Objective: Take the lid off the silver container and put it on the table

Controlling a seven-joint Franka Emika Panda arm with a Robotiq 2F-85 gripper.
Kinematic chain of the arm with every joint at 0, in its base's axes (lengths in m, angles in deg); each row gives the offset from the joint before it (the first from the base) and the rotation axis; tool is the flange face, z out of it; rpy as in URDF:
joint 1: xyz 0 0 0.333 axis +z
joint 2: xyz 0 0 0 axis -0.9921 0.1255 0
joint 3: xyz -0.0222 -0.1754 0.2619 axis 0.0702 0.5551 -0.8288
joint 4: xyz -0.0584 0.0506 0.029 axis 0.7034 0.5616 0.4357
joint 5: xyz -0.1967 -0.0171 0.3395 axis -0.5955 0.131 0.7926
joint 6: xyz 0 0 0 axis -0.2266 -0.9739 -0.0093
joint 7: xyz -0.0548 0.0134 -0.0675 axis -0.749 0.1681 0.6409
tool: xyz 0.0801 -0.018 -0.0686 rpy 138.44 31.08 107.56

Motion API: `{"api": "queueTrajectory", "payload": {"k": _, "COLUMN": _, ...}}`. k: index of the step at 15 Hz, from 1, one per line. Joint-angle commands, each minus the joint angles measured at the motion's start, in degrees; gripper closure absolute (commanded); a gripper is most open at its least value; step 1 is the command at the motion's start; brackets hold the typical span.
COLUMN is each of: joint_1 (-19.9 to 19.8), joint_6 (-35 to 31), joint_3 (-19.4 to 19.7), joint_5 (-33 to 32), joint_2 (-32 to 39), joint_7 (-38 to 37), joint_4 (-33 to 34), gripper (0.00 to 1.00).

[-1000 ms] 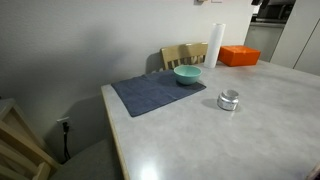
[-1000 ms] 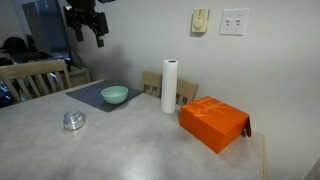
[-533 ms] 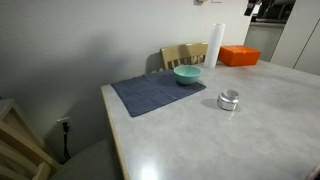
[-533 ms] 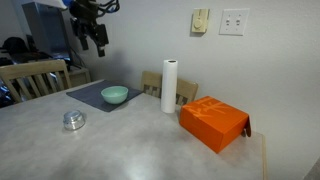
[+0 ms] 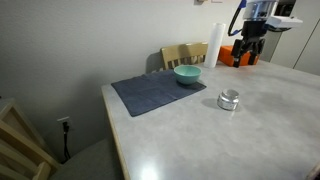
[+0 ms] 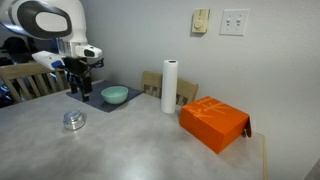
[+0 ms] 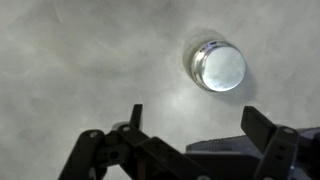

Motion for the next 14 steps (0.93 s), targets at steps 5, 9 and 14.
{"api": "queueTrajectory", "payload": {"k": 5, "joint_1": 1.25, "joint_6": -1.95, "joint_3": -0.23, "joint_5": -4.57, "joint_2": 6.51, "joint_7": -3.12, "joint_4": 3.0, "gripper": 0.0}}
{"api": "queueTrajectory", "payload": {"k": 9, "joint_1": 1.81, "joint_6": -5.94, "joint_3": -1.48, "joint_5": -3.78, "joint_2": 12.4, "joint_7": -0.37, "joint_4": 5.78, "gripper": 0.0}}
{"api": "queueTrajectory", "payload": {"k": 14, "joint_1": 1.74, "joint_6": -9.29, "joint_3": -4.21, "joint_5": -1.78, "joint_2": 15.52, "joint_7": 3.24, "joint_4": 8.47, "gripper": 0.0}}
